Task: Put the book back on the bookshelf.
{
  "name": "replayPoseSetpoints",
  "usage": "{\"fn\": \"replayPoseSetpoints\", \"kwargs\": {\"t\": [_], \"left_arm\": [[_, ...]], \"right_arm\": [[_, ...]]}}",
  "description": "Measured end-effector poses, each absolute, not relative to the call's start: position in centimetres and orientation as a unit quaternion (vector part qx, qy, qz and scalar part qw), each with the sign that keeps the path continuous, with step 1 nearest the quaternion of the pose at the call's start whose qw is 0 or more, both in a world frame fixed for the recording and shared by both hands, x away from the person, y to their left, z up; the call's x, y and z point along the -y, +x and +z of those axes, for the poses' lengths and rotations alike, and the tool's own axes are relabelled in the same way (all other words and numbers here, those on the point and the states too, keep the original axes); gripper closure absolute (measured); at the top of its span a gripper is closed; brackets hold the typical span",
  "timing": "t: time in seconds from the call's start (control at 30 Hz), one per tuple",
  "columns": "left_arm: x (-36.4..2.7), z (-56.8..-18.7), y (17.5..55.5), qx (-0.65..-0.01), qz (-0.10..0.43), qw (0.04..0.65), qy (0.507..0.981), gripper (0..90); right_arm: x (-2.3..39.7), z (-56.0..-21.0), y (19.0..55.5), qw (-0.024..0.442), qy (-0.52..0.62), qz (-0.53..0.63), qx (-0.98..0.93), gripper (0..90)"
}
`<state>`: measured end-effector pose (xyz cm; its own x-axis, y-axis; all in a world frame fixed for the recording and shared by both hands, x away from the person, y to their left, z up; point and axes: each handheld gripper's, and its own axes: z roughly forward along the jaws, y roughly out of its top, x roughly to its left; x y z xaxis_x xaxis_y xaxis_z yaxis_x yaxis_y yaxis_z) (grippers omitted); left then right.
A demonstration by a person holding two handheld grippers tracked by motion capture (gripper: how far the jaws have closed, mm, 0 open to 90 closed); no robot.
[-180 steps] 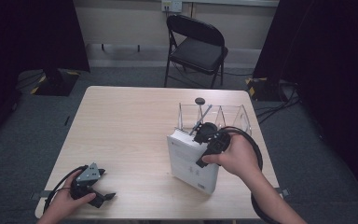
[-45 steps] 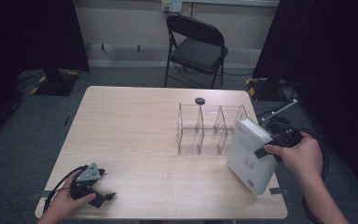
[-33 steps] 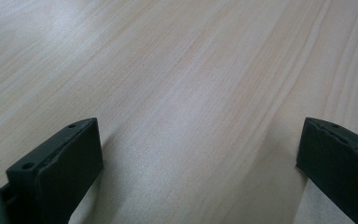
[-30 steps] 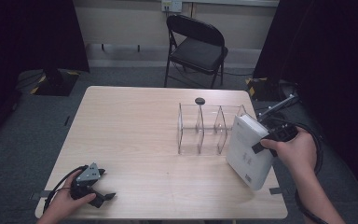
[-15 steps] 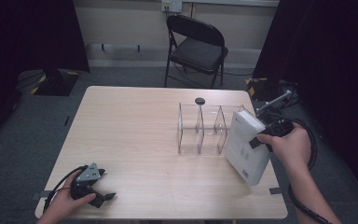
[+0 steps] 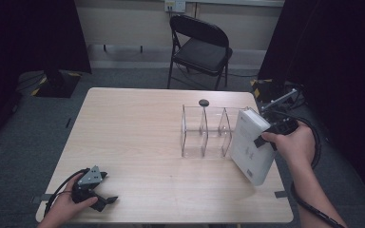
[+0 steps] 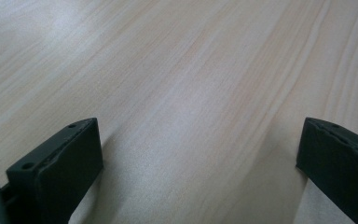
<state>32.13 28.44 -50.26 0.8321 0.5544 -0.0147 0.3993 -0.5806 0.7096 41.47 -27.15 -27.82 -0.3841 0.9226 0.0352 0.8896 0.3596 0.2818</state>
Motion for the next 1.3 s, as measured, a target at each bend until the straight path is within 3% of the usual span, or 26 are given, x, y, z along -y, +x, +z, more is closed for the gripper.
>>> {"fn": "replayPoseSetpoints", "kwargs": {"t": [1.3], "left_arm": [[-28.5,-50.3,32.1,-0.269,0.106,0.370,0.883,0.0]], "right_arm": [[26.7,-27.4,44.8,0.068,0.572,0.143,-0.805,52.4]]}}
